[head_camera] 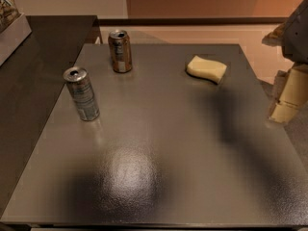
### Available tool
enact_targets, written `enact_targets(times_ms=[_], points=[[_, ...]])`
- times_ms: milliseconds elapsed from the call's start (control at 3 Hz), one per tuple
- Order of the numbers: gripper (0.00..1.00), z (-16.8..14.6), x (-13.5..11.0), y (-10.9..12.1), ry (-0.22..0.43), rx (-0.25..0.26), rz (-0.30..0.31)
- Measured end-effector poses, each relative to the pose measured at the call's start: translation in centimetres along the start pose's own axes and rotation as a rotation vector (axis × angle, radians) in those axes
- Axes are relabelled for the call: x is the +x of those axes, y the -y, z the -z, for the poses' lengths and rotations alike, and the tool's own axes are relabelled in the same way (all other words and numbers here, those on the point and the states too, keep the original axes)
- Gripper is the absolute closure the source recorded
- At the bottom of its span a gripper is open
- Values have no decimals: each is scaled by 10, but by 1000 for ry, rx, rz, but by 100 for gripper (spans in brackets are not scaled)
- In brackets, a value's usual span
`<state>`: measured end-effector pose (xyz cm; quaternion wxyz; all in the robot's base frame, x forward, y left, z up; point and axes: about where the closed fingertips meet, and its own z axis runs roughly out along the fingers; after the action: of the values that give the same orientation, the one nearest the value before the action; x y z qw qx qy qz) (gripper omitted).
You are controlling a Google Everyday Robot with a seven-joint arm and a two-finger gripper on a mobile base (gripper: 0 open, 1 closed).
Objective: Knock redbull can over
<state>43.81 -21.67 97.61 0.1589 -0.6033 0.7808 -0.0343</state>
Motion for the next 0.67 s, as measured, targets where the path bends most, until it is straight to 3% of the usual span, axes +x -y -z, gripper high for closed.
enact_targets(times_ms=[667], points=[[0,-1,-4,7,35,-18,-4]])
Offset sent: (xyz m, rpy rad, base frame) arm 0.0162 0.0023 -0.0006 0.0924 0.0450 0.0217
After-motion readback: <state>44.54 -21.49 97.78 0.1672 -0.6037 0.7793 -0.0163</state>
